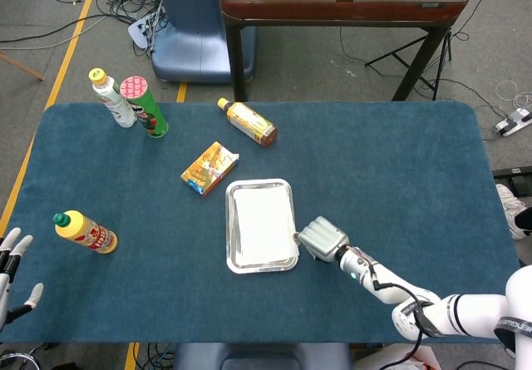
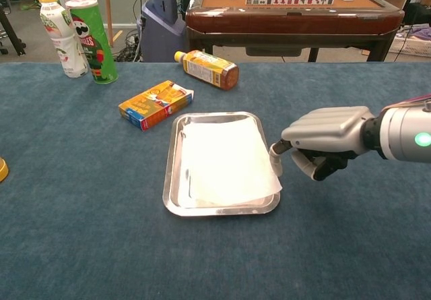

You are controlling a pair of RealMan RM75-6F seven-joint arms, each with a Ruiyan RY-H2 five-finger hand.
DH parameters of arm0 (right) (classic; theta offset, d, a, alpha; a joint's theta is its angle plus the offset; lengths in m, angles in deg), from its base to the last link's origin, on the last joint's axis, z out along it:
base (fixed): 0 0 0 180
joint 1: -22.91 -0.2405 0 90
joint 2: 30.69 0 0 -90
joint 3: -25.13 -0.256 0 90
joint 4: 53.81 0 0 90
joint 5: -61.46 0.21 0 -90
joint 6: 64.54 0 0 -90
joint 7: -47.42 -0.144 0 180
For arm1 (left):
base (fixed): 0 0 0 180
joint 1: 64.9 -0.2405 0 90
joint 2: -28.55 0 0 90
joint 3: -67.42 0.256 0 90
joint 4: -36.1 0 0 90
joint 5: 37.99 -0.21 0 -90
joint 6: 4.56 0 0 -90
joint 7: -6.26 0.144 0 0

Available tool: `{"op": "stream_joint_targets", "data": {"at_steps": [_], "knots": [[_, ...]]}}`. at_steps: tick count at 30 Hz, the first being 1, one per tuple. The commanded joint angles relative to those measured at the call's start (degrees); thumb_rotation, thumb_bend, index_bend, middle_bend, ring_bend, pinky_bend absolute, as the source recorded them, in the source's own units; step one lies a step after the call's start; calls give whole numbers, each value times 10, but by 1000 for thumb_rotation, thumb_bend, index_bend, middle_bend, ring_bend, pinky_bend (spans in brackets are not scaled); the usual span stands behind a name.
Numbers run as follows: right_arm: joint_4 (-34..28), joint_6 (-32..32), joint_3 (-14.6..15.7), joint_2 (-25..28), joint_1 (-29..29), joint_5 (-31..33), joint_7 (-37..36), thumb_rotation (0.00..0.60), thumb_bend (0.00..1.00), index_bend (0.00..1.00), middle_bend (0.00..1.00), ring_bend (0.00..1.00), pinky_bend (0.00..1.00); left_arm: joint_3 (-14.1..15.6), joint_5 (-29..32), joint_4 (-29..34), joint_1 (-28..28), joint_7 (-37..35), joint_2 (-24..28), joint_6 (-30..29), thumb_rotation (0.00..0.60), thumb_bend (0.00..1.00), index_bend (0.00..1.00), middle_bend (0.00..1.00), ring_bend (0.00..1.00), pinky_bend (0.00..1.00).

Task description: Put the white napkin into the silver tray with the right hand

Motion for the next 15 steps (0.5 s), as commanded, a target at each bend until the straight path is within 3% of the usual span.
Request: {"op": "stream_joint_targets", "data": {"at_steps": [1,15], "knots": [[1,-1,-1,-2,-1,2,1,600,1000,369,1000,959,1000,0,0,-1,0,0,0,0,600,293,116,31,7,0],[8,1,-4,-14,-1,7,1,600,1000,369,1000,959,1000,-1,1,-6,0,-6,-2,1,600,294,116,31,8,0]]}}
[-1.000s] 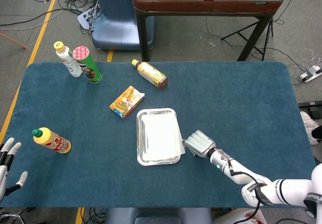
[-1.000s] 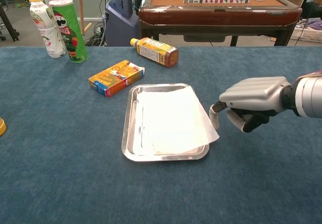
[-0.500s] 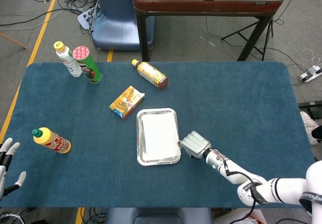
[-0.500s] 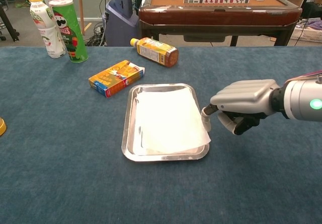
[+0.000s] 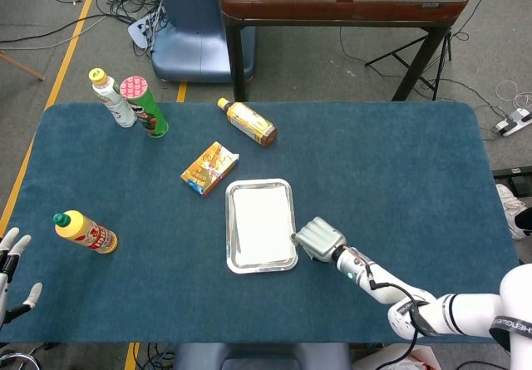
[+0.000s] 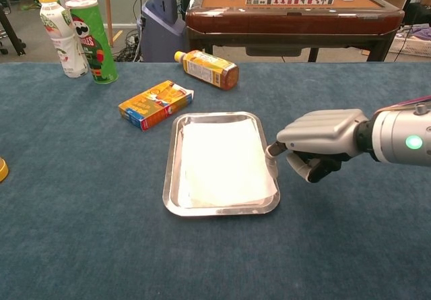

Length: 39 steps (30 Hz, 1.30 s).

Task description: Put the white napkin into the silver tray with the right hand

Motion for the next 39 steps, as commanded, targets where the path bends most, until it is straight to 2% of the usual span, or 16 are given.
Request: {"op": "stream_joint_targets", "data": {"at_steps": [1,39], "knots": [[-1,3,-1,-1,1,-2,-2,600,1000,369,1000,959,1000,0,1,-1,0,0,0,0,600,293,116,31,7,0],[1,-2,-1,-12,-4,9,10,600,1000,369,1000,959,1000,0,2,-2,-3,-2,0,-3,600,293,116,31,8,0]]}}
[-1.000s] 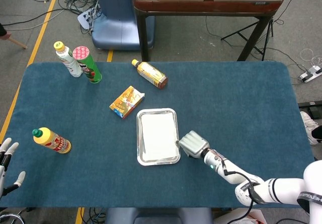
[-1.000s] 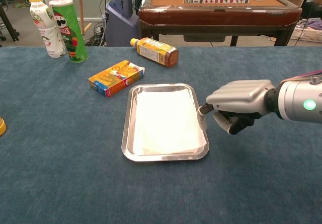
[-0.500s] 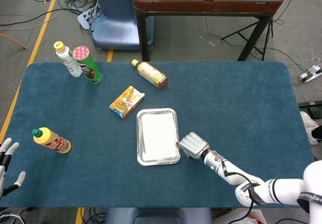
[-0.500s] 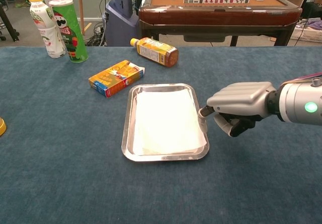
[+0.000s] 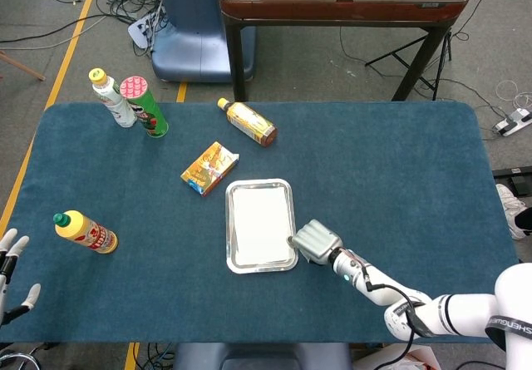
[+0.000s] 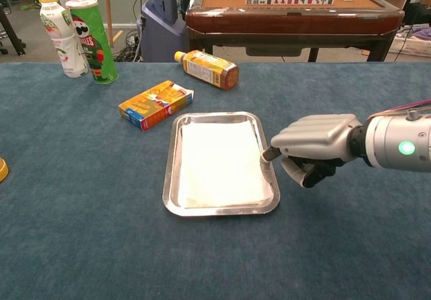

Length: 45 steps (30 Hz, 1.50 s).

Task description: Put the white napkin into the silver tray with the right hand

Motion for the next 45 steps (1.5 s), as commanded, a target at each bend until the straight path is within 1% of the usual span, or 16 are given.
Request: {"op": "stream_joint_targets", "data": {"at_steps": [1,6,12,18,24,26,29,32,34,36,37,39,40,41,43,45], "knots": [[1,0,0,-1,0,1,0,600,1000,369,1000,959,1000,0,0,-1,0,0,0,0,600,293,116,31,7,0],[-12,28,-13,10,11,-15,-18,600,1000,369,1000,959,1000,-1,0,0,1,-1,1,0,600,294,116,31,7,0],[-51,93,-26,60,41,-39,-34,600,1000,369,987,950,1000,-4,-2,0,5,-2,0,3,600,293,116,31,8,0],[-87,157,-28,110,83,-44,-40,600,1000,369,914,878,1000,-6,-2,-2,11,-2,-3,9,600,293,116,31,8,0],[-120,236,-22,164,145,-48,-47,600,998,369,770,775,1000,-11,-1,-5,18,0,-7,15,600,293,116,31,8,0],[-128,257,-18,178,165,-48,-49,600,952,369,728,736,1000,-12,0,-7,21,0,-9,17,600,293,116,31,8,0],[-131,288,-15,190,194,-49,-58,600,795,367,647,643,968,-14,1,-8,25,-1,-12,21,600,293,116,31,7,0],[-128,318,-13,196,224,-52,-68,600,587,335,523,518,792,-16,1,-10,30,-1,-14,25,600,293,116,31,7,0],[-126,333,-11,200,241,-53,-73,600,409,319,455,431,653,-18,2,-10,32,-1,-16,27,600,293,116,31,7,0],[-125,353,-11,202,260,-58,-81,600,206,310,403,368,568,-19,1,-10,35,0,-17,29,600,294,116,31,7,0],[-124,364,-11,203,271,-60,-84,600,131,306,380,337,531,-20,1,-10,36,0,-18,30,600,293,116,31,7,0],[-125,378,-9,206,287,-64,-86,600,104,286,342,284,470,-20,1,-11,38,0,-19,31,600,294,116,31,7,0],[-128,381,-6,210,295,-65,-85,600,104,248,301,238,410,-21,1,-11,39,0,-20,30,600,293,116,31,8,0],[-130,383,-3,214,301,-66,-82,600,104,203,257,197,362,-22,1,-12,40,-1,-21,29,600,293,115,31,8,0],[-134,387,3,222,312,-71,-75,600,113,62,130,94,255,-24,0,-14,41,-3,-23,28,600,293,115,31,8,0],[-136,389,7,227,321,-76,-71,600,192,6,54,38,219,-25,0,-14,42,-5,-22,28,600,293,115,31,7,0]]}}
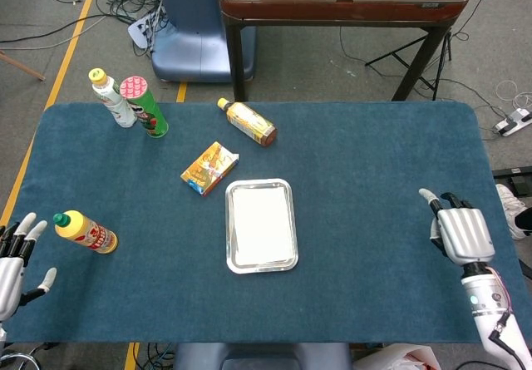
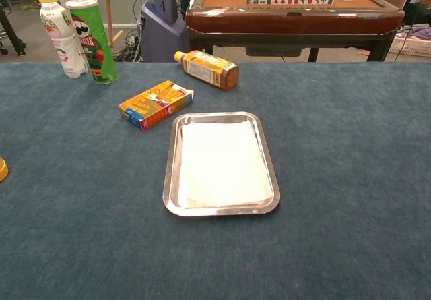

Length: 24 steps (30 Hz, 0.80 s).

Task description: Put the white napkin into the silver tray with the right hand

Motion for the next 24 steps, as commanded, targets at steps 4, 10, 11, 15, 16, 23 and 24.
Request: {"op": "stream_joint_targets", "data": {"at_steps": [4,10,11,15,16,23,24], "knots": [[0,15,5,6,29,-16,4,600,334,0,0,0,183,1,-4,2,2,-3,3,0,600,293,115,31,7,0],[1,40,-4,4,50,-31,28,600,110,0,0,0,88,5,-6,6,0,-6,7,-2,600,293,115,31,7,0],[-1,46,-7,2,54,-34,25,600,50,0,0,0,77,5,-7,6,-1,-6,7,-4,600,293,114,31,7,0],[7,65,-17,-5,68,-51,14,600,0,0,0,0,57,6,-10,6,-2,-9,7,-7,600,293,114,31,7,0],[9,62,-16,-5,70,-55,13,600,0,0,0,0,37,6,-10,6,-1,-9,6,-7,600,293,114,31,8,0],[4,45,-20,3,78,-67,8,600,0,0,0,0,0,7,-12,3,0,-11,5,-7,600,293,114,31,7,0],[4,45,-21,2,79,-69,11,600,0,0,0,0,0,7,-11,3,0,-11,5,-7,600,293,113,31,7,0]]}}
